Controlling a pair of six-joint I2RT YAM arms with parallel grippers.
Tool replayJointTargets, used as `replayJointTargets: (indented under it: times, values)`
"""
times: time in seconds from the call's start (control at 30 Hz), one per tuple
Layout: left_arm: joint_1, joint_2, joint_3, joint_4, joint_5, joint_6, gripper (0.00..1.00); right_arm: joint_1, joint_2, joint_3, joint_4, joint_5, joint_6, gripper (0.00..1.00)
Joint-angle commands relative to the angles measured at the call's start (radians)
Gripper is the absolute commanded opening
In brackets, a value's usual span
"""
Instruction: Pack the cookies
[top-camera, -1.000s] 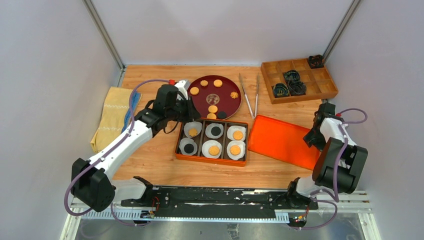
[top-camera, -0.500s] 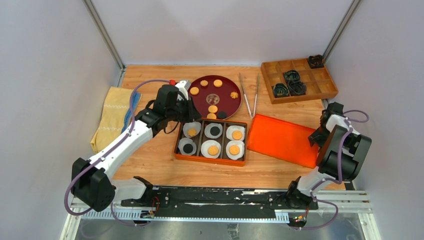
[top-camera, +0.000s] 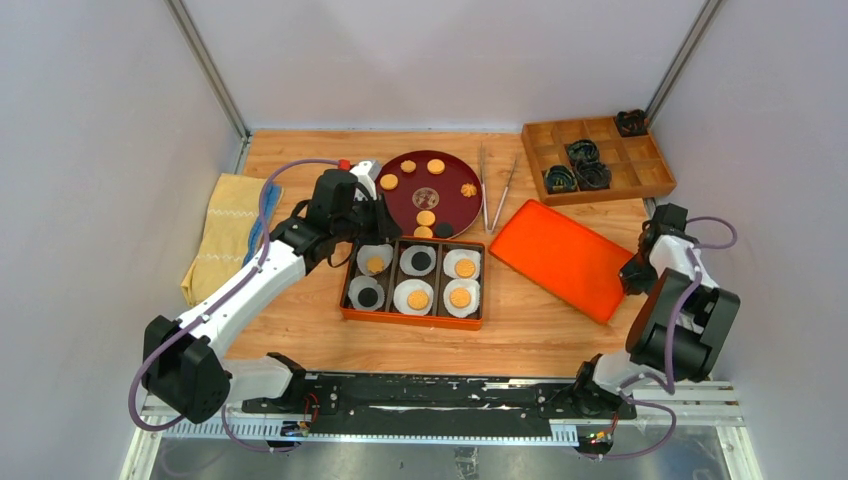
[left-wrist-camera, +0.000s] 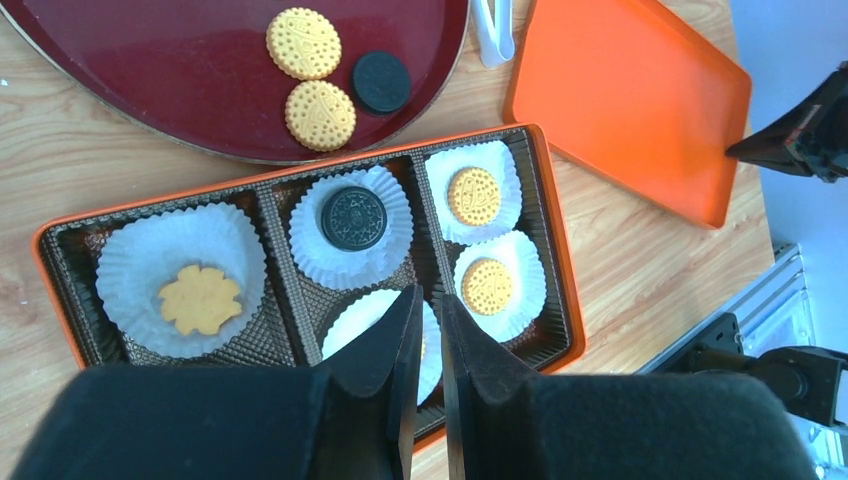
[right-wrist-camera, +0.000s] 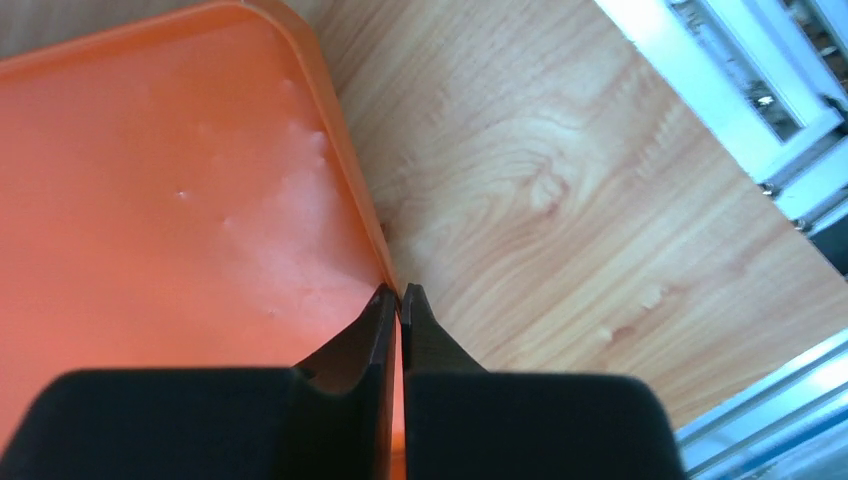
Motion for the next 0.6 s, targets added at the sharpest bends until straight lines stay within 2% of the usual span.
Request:
replayJointTargets:
  times: [0.0,0.23,0.57]
  values:
    - [-0.01,-0.011,0.013,0.015,-0.002,-0.006,0.19,0.013,-0.132,0.026,-0.038,0.076,0.03,0.0]
    - [-0.012,-0.007,0.014,0.015,-0.003,-0.004,0.19,0.037,-0.278,0.136,-0.169,0.062,-0.009,0.0]
    - [-0.012,0.063,0.053,0.091,0.015,-0.01,0.19,0.041,-0.408,0.392,-0.352,-0.235,-0.073,0.0]
